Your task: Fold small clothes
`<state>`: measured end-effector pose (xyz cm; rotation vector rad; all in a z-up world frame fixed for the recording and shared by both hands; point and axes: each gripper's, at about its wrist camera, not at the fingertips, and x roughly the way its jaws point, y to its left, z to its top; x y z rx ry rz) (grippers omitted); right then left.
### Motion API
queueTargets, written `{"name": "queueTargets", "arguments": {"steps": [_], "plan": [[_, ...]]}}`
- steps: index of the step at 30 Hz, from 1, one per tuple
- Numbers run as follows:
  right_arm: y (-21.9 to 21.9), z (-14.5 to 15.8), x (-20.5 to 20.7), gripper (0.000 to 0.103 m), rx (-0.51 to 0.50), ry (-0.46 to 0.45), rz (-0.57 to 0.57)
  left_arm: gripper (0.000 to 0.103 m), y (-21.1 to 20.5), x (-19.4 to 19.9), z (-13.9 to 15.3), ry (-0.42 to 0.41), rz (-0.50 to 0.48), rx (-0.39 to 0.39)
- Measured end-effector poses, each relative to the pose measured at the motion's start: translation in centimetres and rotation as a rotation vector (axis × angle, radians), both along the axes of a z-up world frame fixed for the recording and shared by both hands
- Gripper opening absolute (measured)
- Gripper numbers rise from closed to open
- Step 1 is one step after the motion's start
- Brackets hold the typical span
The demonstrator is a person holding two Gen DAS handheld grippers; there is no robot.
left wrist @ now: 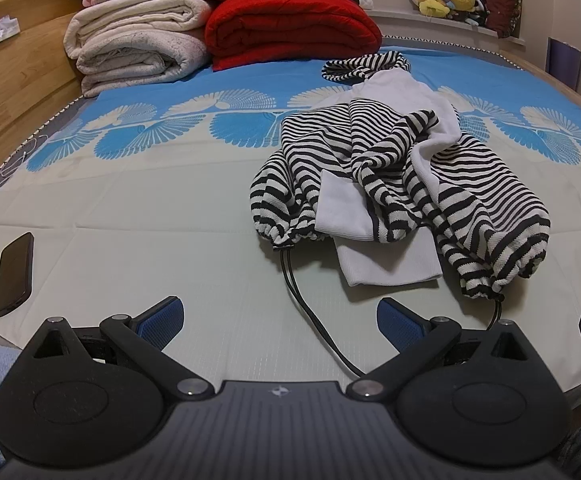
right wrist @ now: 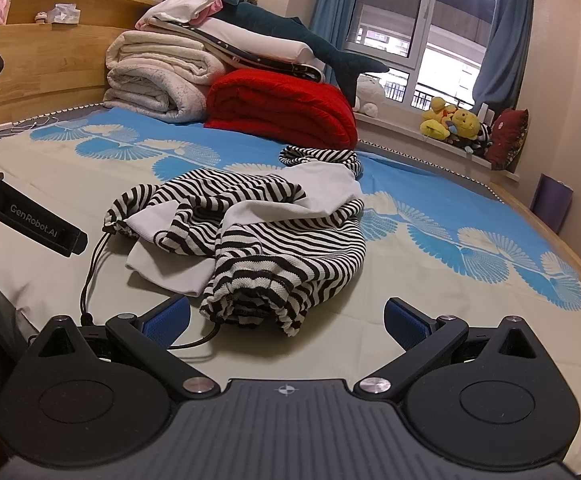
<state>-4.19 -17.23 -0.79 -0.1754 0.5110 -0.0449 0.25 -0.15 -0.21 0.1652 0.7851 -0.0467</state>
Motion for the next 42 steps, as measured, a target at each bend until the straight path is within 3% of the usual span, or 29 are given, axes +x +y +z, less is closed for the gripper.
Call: {"name": "queueTargets", "arguments": {"steps": [11, 15, 21, 26, 28, 31, 33, 34, 35, 37, 38, 39, 42], "plan": [[0.1, 0.0, 0.0, 0.102, -0.001, 0.001, 0.000, 0.103, 0.0, 0.0, 0.0, 0.000, 0.000, -0.002], [-0.1, 0.1, 0.4, 0.102, 0.009, 0.009, -0.016, 0.103, 1.1, 1.0, 1.1, 0.004, 0.023, -0.036], [-2.5, 2.0, 4.0, 0.102, 0.065, 0.032, -0.062, 0.103, 4.5, 5.8, 4.5, -0.069, 0.166, -0.032], [-3.2, 2.5, 9.9, 0.102, 0.096, 0.086, -0.060, 0.103, 6.2, 12.0, 7.1, -0.090, 0.256, -0.061], [-2.2, 2.5, 12.4, 0.102, 0.095, 0.094, -0.017, 0.103, 6.6, 14.2, 7.4, -0.108, 0.293, -0.061], [1.0, 1.5, 16.1, 0.102, 0.036, 0.137, 0.178, 0.103, 7.2, 16.3, 6.2, -0.151, 0.331, -0.008], [3.2, -0.1, 18.2, 0.101, -0.028, 0.174, 0.320, 0.103, 7.7, 17.9, 4.8, -0.082, 0.382, 0.062], [4.5, -1.0, 19.2, 0.100, -0.057, 0.199, 0.381, 0.103, 8.0, 19.0, 4.6, -0.037, 0.385, 0.038], [5.6, -1.8, 20.1, 0.093, -0.079, 0.228, 0.427, 0.103, 8.6, 19.8, 4.4, -0.007, 0.378, -0.018], [7.5, -3.1, 21.8, 0.050, -0.130, 0.274, 0.477, 0.103, 9.1, 20.4, 4.3, 0.009, 0.388, -0.073], [8.2, -3.7, 22.6, 0.003, -0.154, 0.314, 0.485, 0.103, 9.1, 20.7, 4.1, 0.015, 0.390, -0.068], [8.4, -3.7, 23.7, 0.002, -0.152, 0.362, 0.465, 0.103, 9.0, 20.9, 3.9, 0.023, 0.390, -0.053], [5.9, -0.5, 25.4, 0.002, -0.039, 0.315, 0.408, 0.103, 8.8, 21.2, 3.8, 0.019, 0.387, -0.046]]}}
